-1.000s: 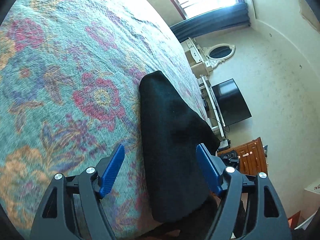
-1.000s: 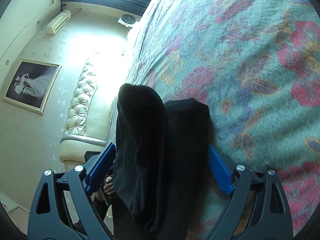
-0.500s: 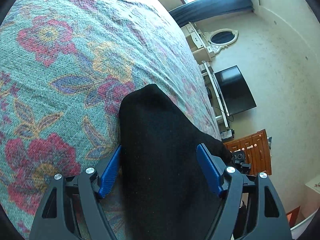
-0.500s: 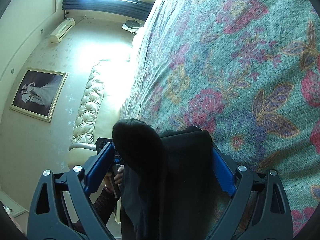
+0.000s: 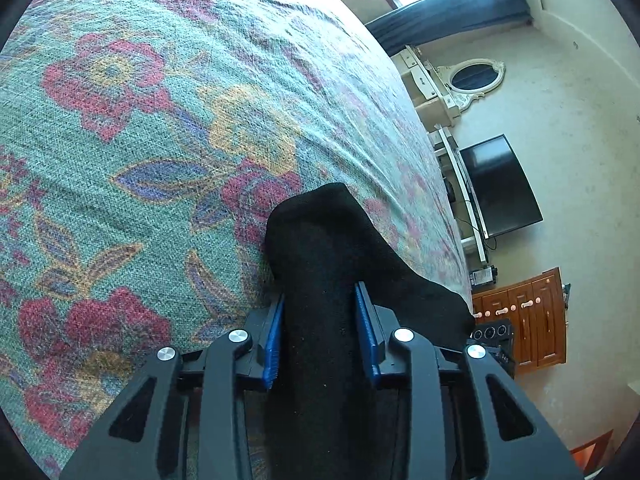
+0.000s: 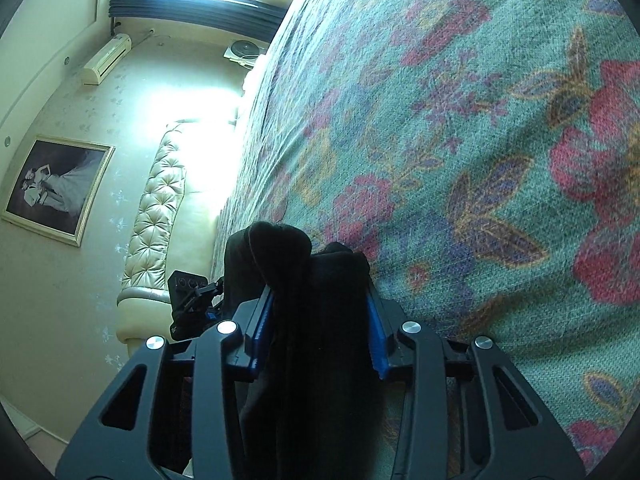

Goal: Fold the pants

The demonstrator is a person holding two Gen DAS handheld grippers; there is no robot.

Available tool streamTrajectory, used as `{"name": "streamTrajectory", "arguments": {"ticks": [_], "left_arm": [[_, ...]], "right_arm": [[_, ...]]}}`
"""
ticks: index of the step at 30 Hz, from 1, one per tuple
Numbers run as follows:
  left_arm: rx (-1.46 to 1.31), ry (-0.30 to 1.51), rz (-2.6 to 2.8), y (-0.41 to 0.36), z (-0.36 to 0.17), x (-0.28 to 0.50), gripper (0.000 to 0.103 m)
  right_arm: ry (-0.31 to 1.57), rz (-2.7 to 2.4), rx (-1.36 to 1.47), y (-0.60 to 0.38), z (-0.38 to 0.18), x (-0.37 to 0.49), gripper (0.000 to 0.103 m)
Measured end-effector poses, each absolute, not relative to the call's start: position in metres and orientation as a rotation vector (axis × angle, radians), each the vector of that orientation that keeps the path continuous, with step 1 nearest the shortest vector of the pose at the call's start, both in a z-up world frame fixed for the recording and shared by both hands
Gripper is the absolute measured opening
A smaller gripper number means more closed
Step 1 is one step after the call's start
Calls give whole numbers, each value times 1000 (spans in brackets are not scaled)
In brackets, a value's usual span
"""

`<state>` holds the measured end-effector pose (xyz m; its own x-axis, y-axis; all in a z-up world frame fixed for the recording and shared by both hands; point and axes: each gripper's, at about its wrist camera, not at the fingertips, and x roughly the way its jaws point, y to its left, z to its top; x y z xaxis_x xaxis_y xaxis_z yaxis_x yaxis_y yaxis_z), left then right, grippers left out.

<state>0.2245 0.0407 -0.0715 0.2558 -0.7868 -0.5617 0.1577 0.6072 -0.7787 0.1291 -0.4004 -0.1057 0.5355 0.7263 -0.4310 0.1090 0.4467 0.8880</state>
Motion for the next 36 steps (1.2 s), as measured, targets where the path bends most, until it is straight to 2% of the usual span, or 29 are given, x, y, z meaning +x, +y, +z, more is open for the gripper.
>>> {"name": "streamTrajectory", "arguments": {"ticks": [6, 16, 22, 28, 31, 33, 36], "left_arm": [[-676, 1086, -695, 54, -59, 215, 21], [-732, 1051, -642, 89, -51, 217, 20], [-749, 1064, -604, 97, -69, 221, 21], [-739, 1063, -602, 101, -74, 216, 33], [-684, 1055, -597, 96, -64, 209, 51], [-659, 1043, -606, 93, -57, 201, 70], [-614, 1059, -594, 90, -52, 186, 72]], "right_arm": [[941, 473, 1064, -385, -92, 138, 37], [947, 542, 1082, -348, -90, 168, 36], [958, 541, 1089, -343, -95, 174, 37], [968, 536, 1085, -351, -95, 169, 54], [969, 540, 1078, -351, -92, 164, 65], [975, 542, 1076, -352, -92, 157, 70], [993, 549, 1053, -349, -87, 147, 77]]}}
